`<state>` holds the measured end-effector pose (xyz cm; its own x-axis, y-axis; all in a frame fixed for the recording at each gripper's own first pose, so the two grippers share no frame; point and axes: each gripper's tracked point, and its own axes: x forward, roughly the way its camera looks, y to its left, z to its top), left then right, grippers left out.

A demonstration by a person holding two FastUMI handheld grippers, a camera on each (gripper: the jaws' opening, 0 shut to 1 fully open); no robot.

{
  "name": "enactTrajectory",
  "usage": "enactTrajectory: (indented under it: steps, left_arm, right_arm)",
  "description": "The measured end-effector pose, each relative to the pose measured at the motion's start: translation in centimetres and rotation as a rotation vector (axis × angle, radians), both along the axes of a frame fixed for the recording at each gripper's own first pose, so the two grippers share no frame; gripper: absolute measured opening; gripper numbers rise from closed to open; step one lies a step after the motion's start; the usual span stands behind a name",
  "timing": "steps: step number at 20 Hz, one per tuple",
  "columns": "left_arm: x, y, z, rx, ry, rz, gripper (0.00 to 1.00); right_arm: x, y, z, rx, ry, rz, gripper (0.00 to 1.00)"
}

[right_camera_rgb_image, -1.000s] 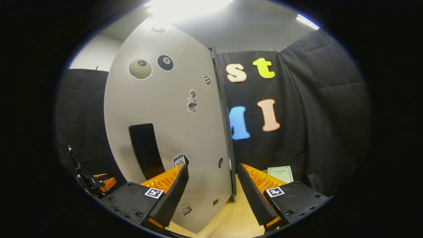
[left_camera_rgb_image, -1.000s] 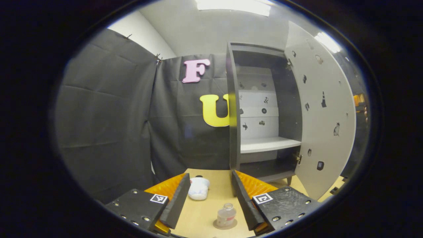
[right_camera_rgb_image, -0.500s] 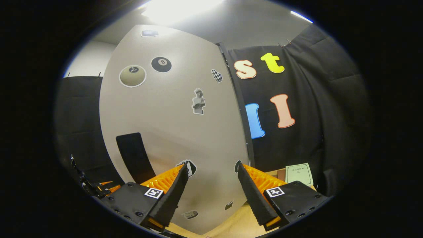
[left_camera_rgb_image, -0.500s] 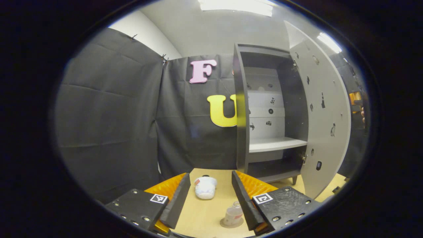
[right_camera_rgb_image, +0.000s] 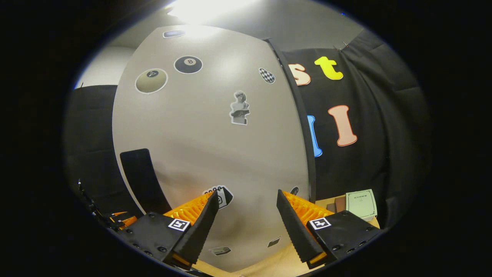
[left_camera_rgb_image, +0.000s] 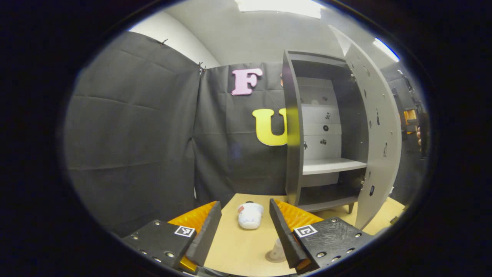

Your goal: Open the cabinet door with the right hand, grasp the bottle in the cabinet with the left hand and place it on the coaster, then close the cabinet door with the right hand.

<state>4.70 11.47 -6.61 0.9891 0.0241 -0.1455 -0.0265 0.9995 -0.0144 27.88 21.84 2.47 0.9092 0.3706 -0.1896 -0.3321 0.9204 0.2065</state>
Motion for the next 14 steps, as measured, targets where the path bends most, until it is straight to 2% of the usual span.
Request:
enactTrajectory:
  steps: [4, 9, 14]
  left_arm:
    - [-0.2, 0.5, -0.3, 0.0, 0.012, 0.028, 0.76]
    - [0.0, 1.0, -0.7, -0.007, 0.024, 0.061, 0.76]
    - [0.1, 1.1, -1.1, -0.031, 0.037, 0.087, 0.76]
  right_arm:
    - [2.1, 2.4, -0.6, 0.003, -0.007, -0.004, 0.96]
    - [5.5, 5.3, -1.3, -0.06, -0.029, -0.028, 0.97]
    - [5.5, 5.6, -1.1, -0.131, -0.097, -0.072, 0.97]
